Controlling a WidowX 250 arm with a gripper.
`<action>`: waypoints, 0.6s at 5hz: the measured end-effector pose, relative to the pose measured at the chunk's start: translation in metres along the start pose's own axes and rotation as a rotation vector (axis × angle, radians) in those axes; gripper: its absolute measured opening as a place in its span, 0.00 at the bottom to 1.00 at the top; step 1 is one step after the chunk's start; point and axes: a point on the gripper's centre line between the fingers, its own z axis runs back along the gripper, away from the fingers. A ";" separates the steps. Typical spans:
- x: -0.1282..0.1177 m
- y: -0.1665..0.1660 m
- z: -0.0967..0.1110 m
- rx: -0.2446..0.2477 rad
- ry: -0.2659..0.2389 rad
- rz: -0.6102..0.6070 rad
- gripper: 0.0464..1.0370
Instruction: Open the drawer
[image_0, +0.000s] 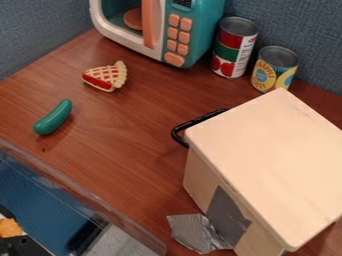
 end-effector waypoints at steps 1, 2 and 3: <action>0.001 -0.003 -0.014 -0.039 -0.011 0.010 0.96; 0.031 -0.035 -0.047 -0.136 -0.047 0.006 0.96; 0.071 -0.069 -0.045 -0.114 -0.076 -0.014 0.96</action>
